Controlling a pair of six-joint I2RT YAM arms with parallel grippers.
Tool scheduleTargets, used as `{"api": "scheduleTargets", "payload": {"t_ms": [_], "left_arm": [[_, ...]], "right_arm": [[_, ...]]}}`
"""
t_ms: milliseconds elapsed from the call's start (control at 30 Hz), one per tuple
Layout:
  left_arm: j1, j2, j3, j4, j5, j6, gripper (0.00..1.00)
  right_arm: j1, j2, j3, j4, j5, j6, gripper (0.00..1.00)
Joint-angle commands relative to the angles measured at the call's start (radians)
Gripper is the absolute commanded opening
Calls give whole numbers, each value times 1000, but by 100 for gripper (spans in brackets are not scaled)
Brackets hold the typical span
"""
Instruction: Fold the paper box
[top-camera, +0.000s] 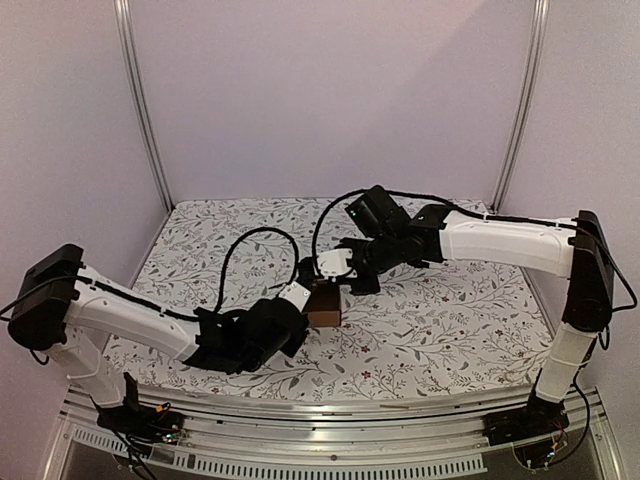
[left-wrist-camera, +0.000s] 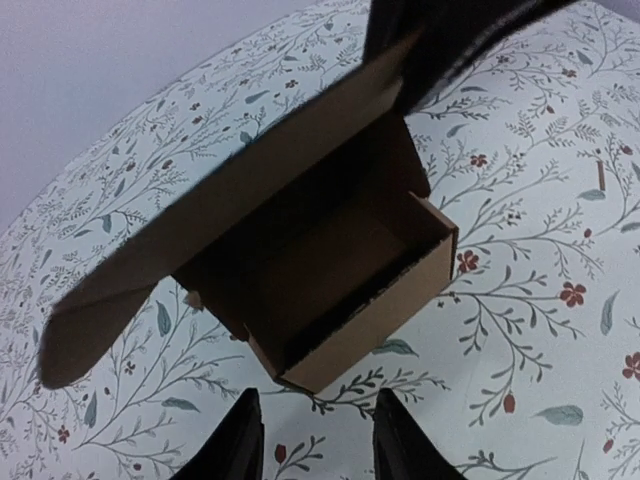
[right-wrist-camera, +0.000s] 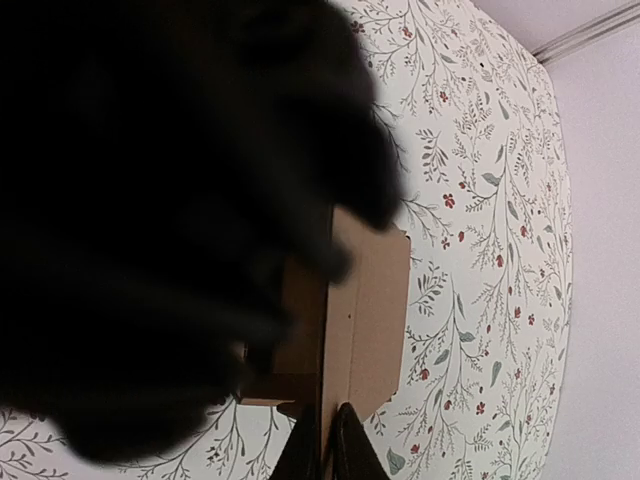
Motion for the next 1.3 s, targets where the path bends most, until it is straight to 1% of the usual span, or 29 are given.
{"api": "scheduleTargets", "payload": {"t_ms": [0, 200, 300, 333, 467, 533, 567, 600, 667, 767, 833, 867, 967, 1067, 1133, 1267], "left_arm": [[-116, -153, -58, -144, -36, -139, 38], [-159, -377, -163, -144, -20, -166, 45], [-160, -489, -211, -116, -35, -157, 46], [-157, -524, -228, -102, -51, -146, 49], [-98, -636, -234, -110, -89, -120, 56], [-27, -665, -213, -146, -75, -129, 58], [16, -668, -195, -171, -39, -136, 59], [60, -663, -177, -205, -22, -142, 59], [138, -632, -150, -222, 38, -130, 59], [216, -541, -127, -167, 106, -103, 59], [265, -454, -87, -148, 174, -113, 59], [279, -410, -65, -143, 203, -112, 59], [311, -272, 13, -169, 243, -117, 59], [325, -214, 50, -159, 261, -124, 59], [332, -209, 52, -141, 250, -134, 59], [347, -245, 41, -139, 245, -152, 60]], "right_arm": [[18, 26, -73, -17, 85, -7, 6], [45, 60, -103, -15, 94, 15, 10], [56, 61, -126, -7, 89, 27, 12], [61, 63, -134, -4, 90, 28, 14], [72, 86, -151, -27, 82, 21, 16], [78, 97, -159, -36, 84, 11, 19], [79, 102, -164, -38, 85, 8, 20], [80, 106, -168, -38, 87, 3, 20], [81, 114, -168, -37, 89, 6, 21], [82, 133, -163, -39, 99, 23, 24], [82, 129, -155, -58, 106, 44, 26], [82, 119, -155, -68, 110, 58, 28], [82, 25, -165, -80, 105, 91, 43], [83, -69, -159, -90, 82, 105, 57], [82, -85, -137, -106, 72, 114, 60], [83, -55, -100, -141, 53, 115, 63]]}}
